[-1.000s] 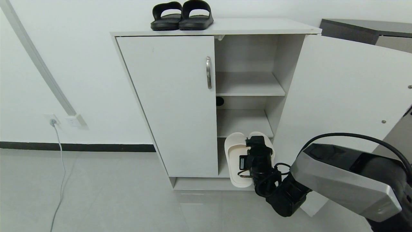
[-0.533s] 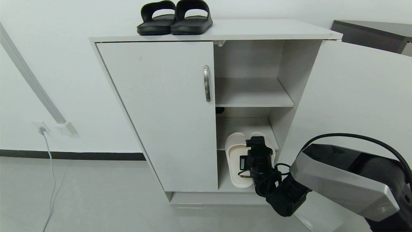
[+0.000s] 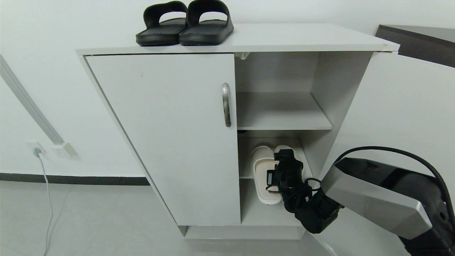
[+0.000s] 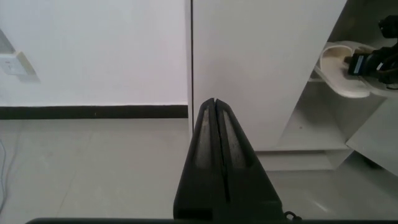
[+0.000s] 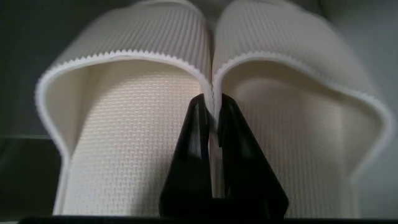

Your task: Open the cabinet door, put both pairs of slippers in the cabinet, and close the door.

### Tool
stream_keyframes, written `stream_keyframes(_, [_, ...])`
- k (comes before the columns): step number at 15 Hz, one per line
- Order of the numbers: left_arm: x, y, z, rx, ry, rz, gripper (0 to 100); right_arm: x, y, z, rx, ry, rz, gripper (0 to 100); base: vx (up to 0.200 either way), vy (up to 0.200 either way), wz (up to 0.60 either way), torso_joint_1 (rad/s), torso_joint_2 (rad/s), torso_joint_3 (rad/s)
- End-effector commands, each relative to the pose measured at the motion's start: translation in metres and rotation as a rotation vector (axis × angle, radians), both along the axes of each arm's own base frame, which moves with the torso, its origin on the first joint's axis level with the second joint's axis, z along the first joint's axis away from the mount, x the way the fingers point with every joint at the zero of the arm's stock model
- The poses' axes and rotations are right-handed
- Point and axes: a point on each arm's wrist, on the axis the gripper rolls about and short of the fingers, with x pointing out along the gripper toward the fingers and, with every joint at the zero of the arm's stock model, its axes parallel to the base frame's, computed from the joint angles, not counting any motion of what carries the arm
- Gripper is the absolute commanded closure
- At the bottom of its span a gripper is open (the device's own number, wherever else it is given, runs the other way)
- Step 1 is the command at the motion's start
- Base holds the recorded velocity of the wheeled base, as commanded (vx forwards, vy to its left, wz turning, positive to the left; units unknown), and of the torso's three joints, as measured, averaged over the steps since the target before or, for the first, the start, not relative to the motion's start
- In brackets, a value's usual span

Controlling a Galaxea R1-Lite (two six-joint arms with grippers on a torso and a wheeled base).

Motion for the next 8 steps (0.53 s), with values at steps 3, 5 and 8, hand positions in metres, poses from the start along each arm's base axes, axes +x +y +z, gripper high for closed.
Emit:
stream_keyframes(3, [0.000, 0.000, 0.000, 0.000, 0.002, -0.001, 100, 0.027, 0.005, 0.006, 0.001, 0.007, -0.025, 100, 0.000, 0.000, 0.00, 0.000, 0.00, 0.000])
stream_keyframes(5, [0.000, 0.000, 0.000, 0.000, 0.002, 0.001, 100, 0.043, 0.009, 0.012, 0.007, -0.002, -0.034, 100, 0.000, 0.000, 0.00, 0.000, 0.00, 0.000])
stream_keyframes(8, [0.000, 0.000, 0.000, 0.000, 0.000, 0.004, 100, 0.062, 0.014, 0.015, 0.009, -0.005, -0.046, 100, 0.000, 0.000, 0.00, 0.000, 0.00, 0.000])
